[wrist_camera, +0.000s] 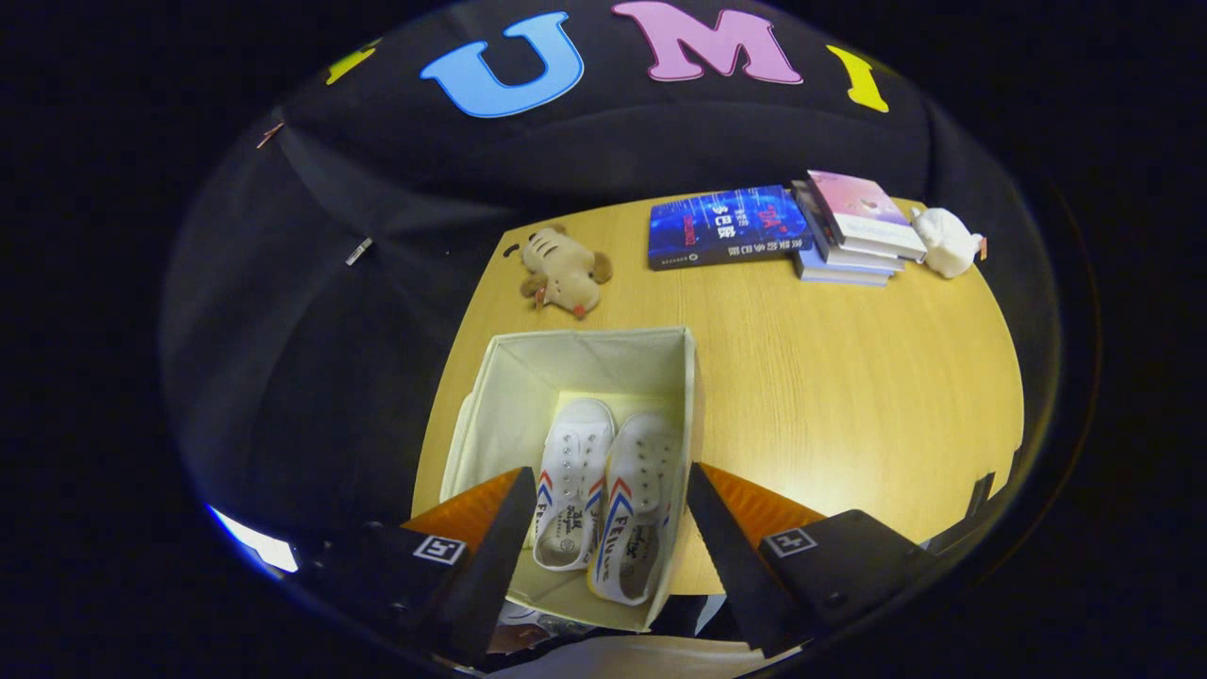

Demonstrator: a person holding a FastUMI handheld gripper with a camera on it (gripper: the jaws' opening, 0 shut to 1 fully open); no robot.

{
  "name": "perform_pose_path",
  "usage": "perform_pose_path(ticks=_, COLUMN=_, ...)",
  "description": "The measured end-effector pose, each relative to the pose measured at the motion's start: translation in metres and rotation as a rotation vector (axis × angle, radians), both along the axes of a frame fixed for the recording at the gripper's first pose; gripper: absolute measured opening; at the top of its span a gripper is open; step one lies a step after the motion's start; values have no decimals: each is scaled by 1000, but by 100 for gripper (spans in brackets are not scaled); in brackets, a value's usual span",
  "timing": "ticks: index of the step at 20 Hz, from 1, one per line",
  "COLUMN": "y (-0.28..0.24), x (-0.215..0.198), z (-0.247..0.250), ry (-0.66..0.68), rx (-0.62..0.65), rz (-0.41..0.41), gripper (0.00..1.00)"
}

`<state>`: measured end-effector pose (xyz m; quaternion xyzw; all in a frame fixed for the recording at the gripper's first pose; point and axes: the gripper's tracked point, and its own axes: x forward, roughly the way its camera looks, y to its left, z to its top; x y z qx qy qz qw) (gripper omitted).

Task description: Open the storage box then place both shoes into the box .Put the left shoe in first, then the right shoe, with the right side of both shoes facing outward in a uniform manner.

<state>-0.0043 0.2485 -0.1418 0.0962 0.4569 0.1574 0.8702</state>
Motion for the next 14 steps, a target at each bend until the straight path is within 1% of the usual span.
perform_pose_path(ticks=5, y=-64, x=27, z=45, ry=-216, rx=-76, rz=-53, gripper=99)
perform_pose_path(ticks=10, y=-130, x=57, z=93, ry=-423, rx=-83, rz=-99, gripper=99)
perform_pose_path(ticks=14, y=-178, x=86, z=153, ry=-639, rx=-52, rz=-181, gripper=99)
